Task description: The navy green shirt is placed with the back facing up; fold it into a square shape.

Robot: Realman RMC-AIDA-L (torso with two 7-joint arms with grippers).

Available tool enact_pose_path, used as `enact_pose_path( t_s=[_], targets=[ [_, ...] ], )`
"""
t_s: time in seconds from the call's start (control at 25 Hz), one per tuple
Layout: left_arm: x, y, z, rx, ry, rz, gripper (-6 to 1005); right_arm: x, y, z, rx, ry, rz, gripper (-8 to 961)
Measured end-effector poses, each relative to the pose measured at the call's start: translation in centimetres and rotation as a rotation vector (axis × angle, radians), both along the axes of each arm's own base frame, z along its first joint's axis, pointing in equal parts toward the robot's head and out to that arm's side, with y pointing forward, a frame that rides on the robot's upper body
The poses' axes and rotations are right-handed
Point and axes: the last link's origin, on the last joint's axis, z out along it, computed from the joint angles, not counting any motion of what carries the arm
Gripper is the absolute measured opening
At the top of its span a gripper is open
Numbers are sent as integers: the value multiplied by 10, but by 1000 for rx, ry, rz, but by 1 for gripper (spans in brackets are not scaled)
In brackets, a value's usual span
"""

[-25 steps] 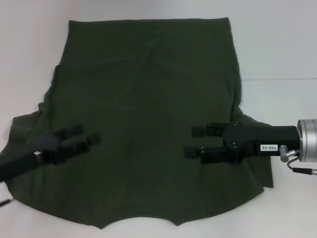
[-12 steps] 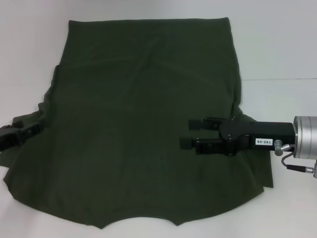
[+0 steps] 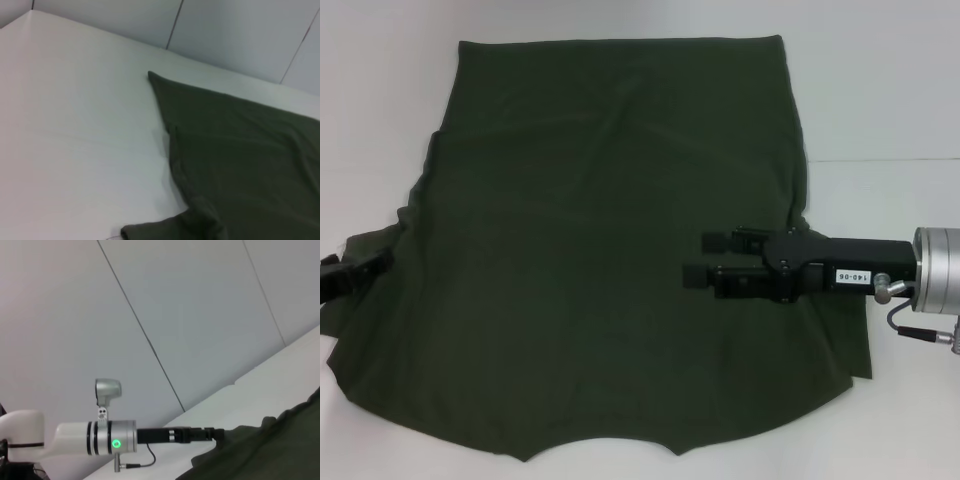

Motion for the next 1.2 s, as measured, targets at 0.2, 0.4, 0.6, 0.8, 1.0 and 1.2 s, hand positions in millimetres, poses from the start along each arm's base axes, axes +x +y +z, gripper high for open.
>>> enact_pose_path(
  t_s=[0.2,0.4,0.6,0.8,1.0,1.2],
  targets=[
    [1,7,-4,8,44,12,876,0,1,1,5,7,-3,883],
    [2,9,-2,17,49,12,876,1,1,3,11,12,-9,884],
    [-2,9,3,35,62,34,876,2,2,4,18,17,-15,884],
    [-1,11,-3,25,83,40,876,2,2,5,21,18,-17,884],
    [4,11,-13,10,91,23,875,2,3,5,25,16,-18,883],
    [6,12,-14,7,89,18,875,1,4,5,26,15,-17,882]
  ],
)
